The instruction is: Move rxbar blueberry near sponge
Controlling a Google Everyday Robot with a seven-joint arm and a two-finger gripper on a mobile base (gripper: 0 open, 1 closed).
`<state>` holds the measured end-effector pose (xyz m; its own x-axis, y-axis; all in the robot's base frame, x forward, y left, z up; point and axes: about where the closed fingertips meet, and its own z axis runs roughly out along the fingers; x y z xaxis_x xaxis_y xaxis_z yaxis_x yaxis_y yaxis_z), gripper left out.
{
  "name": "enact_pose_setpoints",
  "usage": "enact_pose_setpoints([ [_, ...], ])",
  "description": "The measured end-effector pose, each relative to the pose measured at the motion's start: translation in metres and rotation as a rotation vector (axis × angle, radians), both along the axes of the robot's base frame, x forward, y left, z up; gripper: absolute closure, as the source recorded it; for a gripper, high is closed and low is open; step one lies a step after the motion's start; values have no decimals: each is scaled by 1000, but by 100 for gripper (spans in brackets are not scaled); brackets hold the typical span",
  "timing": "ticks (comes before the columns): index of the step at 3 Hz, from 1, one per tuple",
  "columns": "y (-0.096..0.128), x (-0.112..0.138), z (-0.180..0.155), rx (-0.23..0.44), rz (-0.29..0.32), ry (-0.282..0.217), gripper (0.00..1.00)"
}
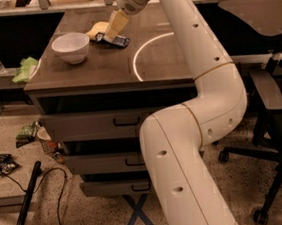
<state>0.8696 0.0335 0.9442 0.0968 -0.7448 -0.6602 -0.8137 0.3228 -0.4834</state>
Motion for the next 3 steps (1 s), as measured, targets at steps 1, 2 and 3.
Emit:
enact_pose_setpoints([
  [1, -90, -31, 45, 6, -87, -42, 0],
  [2, -170, -90, 95, -35, -177, -101, 0],
  [3, -190, -121, 128, -45, -196, -182, 0],
])
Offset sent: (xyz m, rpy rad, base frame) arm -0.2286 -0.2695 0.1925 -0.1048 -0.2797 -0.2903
